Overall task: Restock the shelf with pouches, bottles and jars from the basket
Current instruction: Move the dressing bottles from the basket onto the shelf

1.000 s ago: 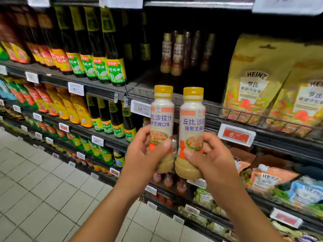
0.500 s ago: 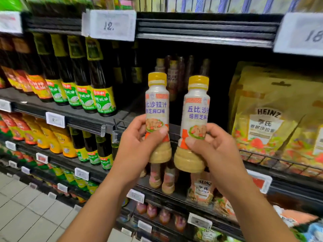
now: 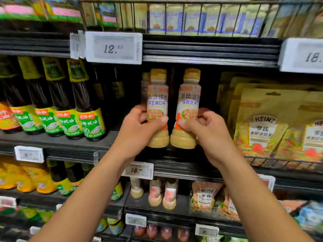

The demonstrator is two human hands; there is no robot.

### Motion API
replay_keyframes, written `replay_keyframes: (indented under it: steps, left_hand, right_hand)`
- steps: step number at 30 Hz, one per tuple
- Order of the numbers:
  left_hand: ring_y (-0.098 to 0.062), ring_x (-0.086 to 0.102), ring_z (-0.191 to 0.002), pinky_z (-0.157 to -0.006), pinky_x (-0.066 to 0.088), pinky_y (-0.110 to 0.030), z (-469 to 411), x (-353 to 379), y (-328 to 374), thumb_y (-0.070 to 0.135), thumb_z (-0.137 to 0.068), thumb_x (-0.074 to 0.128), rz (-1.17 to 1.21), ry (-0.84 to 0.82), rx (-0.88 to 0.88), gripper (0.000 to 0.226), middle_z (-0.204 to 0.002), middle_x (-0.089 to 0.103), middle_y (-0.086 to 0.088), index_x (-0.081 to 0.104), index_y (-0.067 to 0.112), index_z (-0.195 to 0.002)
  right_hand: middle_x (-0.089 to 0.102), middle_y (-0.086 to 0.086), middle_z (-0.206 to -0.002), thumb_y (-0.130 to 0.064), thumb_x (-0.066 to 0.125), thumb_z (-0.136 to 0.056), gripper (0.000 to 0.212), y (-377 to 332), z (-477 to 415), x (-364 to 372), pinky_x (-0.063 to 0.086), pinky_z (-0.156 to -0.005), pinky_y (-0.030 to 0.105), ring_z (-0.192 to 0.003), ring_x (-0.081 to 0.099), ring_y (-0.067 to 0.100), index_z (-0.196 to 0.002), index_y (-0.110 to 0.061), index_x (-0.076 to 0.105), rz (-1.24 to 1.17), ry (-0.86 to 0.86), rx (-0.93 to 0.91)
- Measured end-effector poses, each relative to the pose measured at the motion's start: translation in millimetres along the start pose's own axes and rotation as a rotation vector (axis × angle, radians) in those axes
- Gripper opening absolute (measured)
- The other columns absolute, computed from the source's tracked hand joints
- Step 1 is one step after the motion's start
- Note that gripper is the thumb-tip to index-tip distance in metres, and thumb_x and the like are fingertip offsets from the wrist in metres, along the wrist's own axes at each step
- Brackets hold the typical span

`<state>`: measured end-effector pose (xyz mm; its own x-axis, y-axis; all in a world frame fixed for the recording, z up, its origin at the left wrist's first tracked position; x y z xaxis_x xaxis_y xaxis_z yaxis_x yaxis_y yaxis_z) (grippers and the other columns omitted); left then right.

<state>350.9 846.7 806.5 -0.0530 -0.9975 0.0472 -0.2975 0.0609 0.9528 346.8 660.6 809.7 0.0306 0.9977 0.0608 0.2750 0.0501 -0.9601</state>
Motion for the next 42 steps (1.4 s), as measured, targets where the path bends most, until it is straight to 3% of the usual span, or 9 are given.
replay_keyframes:
  steps: [5, 9, 13, 15, 22, 30, 33, 37, 42]
  left_hand:
    - [-0.008, 0.073, -0.092, -0.074, 0.058, -0.025, -26, -12, -3, 0.048, -0.067, 0.082, -0.168, -0.05, 0.016, 0.05, -0.1, 0.076, 0.011, 0.061, 0.034, -0.111]
    - [0.001, 0.071, -0.089, -0.069, 0.056, -0.014, -38, -16, -11, 0.058, -0.056, 0.081, -0.282, -0.087, 0.017, 0.067, -0.099, 0.074, 0.021, 0.057, 0.036, -0.114]
    - [0.0, 0.07, -0.09, -0.08, 0.058, -0.03, -47, -17, -24, 0.054, -0.06, 0.084, -0.384, -0.136, -0.014, 0.059, -0.101, 0.074, 0.014, 0.055, 0.041, -0.109]
    - [-0.004, 0.069, -0.096, -0.087, 0.057, -0.035, -51, -17, -29, 0.057, -0.059, 0.083, -0.448, -0.158, -0.032, 0.064, -0.108, 0.071, 0.013, 0.053, 0.04, -0.114]
    - [-0.011, 0.064, -0.108, -0.094, 0.055, -0.039, -61, -13, -38, 0.059, -0.061, 0.083, -0.623, -0.185, -0.098, 0.087, -0.128, 0.064, 0.009, 0.045, 0.035, -0.134]
    - [-0.013, 0.064, -0.112, -0.097, 0.053, -0.04, -70, -15, -38, 0.067, -0.04, 0.08, -0.595, -0.242, -0.136, 0.104, -0.127, 0.066, 0.008, 0.045, 0.037, -0.133]
    - [-0.007, 0.064, -0.099, -0.081, 0.053, -0.028, -72, -27, -38, 0.067, -0.046, 0.085, -0.716, -0.271, -0.151, 0.091, -0.111, 0.066, 0.012, 0.049, 0.037, -0.124]
    - [-0.002, 0.064, -0.079, -0.06, 0.045, -0.02, -72, -35, -35, 0.07, -0.049, 0.082, -0.91, -0.292, -0.199, 0.065, -0.088, 0.07, 0.011, 0.063, 0.031, -0.098]
    - [0.0, 0.064, -0.073, -0.056, 0.043, -0.016, -82, -24, -31, 0.065, -0.059, 0.084, -1.028, -0.346, -0.164, 0.048, -0.08, 0.07, 0.015, 0.071, 0.03, -0.09]
  right_hand:
    - [0.079, -0.004, -0.091, -0.04, 0.088, -0.053, 0.054, 4, -13, -1, 0.057, -0.064, 0.021, -0.084, 0.076, 0.012, -0.1, -0.018, 0.072, 0.153, 0.015, -0.016]
    - [0.078, -0.01, -0.093, -0.043, 0.089, -0.051, 0.053, 8, -20, -3, 0.056, -0.067, 0.017, -0.086, 0.074, 0.006, -0.098, -0.022, 0.073, 0.257, 0.002, -0.023]
    - [0.076, -0.018, -0.091, -0.034, 0.093, -0.062, 0.041, 14, -26, -9, 0.054, -0.076, 0.023, -0.084, 0.072, 0.0, -0.096, -0.029, 0.07, 0.391, -0.034, 0.023]
    - [0.077, -0.014, -0.095, -0.032, 0.093, -0.065, 0.042, 16, -29, -12, 0.057, -0.085, 0.03, -0.089, 0.072, 0.004, -0.101, -0.027, 0.071, 0.438, -0.042, 0.077]
    - [0.075, -0.008, -0.104, -0.033, 0.092, -0.067, 0.052, 23, -34, -14, 0.056, -0.095, 0.04, -0.098, 0.071, 0.011, -0.112, -0.027, 0.068, 0.496, -0.051, 0.144]
    - [0.069, -0.005, -0.117, -0.036, 0.091, -0.068, 0.07, 23, -34, -12, 0.054, -0.099, 0.042, -0.105, 0.067, 0.015, -0.128, -0.024, 0.058, 0.665, -0.081, 0.159]
    - [0.069, -0.005, -0.115, -0.044, 0.091, -0.065, 0.073, 19, -30, -14, 0.055, -0.093, 0.037, -0.1, 0.066, 0.013, -0.127, -0.022, 0.059, 0.783, -0.087, 0.186]
    - [0.069, -0.006, -0.096, -0.044, 0.09, -0.067, 0.06, 16, -26, -16, 0.049, -0.068, 0.025, -0.083, 0.064, 0.008, -0.114, -0.019, 0.064, 0.922, -0.075, 0.217]
    - [0.071, 0.0, -0.101, -0.038, 0.085, -0.076, 0.046, 13, -29, -12, 0.055, -0.081, 0.033, -0.087, 0.065, 0.015, -0.112, -0.017, 0.067, 0.982, -0.08, 0.257]
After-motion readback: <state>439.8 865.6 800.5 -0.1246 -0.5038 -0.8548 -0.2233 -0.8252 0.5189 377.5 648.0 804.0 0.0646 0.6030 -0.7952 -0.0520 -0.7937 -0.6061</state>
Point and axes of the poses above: each hand's wrist, its own z-axis away from the middle knuckle, its own x-axis out of the palm, y = z × x, the point moved 1 cm from there along -z, towards the middle knuckle
